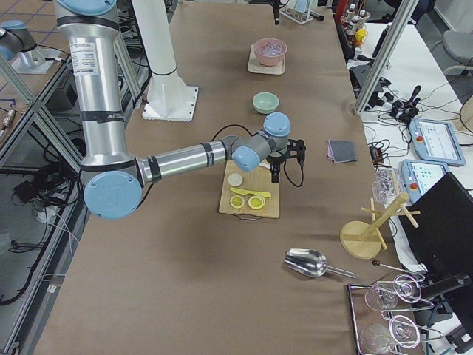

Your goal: Put spoon and ice into bowl

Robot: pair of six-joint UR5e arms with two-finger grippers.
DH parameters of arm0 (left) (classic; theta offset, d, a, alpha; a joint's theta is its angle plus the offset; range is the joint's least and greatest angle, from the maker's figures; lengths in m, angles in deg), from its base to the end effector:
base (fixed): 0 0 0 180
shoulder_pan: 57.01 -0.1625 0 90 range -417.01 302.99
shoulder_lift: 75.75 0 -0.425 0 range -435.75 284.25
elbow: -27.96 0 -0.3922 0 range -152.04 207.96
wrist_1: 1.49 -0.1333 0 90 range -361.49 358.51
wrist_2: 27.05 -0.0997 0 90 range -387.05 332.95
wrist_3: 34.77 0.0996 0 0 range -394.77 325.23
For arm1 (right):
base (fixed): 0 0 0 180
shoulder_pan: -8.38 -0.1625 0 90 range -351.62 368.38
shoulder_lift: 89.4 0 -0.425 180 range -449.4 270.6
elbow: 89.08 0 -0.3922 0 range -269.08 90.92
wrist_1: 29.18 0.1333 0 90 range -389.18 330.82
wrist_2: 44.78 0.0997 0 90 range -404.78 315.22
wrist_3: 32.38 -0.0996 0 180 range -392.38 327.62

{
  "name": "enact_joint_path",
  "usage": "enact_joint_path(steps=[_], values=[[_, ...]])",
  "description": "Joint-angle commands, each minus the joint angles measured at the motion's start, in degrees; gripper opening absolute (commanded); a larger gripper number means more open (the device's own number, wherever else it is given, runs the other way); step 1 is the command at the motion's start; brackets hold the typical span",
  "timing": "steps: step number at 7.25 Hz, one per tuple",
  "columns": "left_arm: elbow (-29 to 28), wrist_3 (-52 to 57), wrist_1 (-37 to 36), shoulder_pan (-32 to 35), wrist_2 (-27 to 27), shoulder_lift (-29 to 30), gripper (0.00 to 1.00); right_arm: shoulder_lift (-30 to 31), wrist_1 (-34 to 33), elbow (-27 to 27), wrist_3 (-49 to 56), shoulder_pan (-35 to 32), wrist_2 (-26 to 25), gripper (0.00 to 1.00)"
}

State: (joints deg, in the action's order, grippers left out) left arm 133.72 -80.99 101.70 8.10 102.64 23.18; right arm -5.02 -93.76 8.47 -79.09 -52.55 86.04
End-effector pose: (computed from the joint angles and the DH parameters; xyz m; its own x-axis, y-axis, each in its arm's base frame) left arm 0.1675 -0.5265 0.4178 0.6086 -0.0468 -0.7921 0.1550 0.9860 0.0609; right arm -0.2069 -0.5125 0.4928 0.5941 0.0008 0.8044 -0.0768 0.9955 0.0558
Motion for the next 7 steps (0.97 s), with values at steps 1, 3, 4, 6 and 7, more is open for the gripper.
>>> enact_joint_path(steps=[1,3,4,6,7], values=[[-0.29,-3.95,-0.01,-2.53,-0.05,1.7,0.92,-0.53,0.07,0.09,-4.34,4.22,-0.91,0.89],[-0.65,-5.71,-0.09,-2.53,-0.05,2.67,0.92,-1.06,0.07,-0.08,-7.76,7.48,-2.14,0.81],[-0.65,-5.72,-0.27,-2.53,-0.05,2.85,0.92,-2.02,-0.02,-0.61,-9.61,9.41,-4.84,0.78],[-0.47,-5.81,-0.54,-2.53,-0.05,2.85,0.92,-2.64,-0.02,-1.4,-10.68,12.41,-6.53,0.74],[-0.47,-5.72,-0.54,-2.53,-0.05,2.76,0.92,-2.73,-0.02,-1.49,-12.17,13.72,-7.41,0.71]])
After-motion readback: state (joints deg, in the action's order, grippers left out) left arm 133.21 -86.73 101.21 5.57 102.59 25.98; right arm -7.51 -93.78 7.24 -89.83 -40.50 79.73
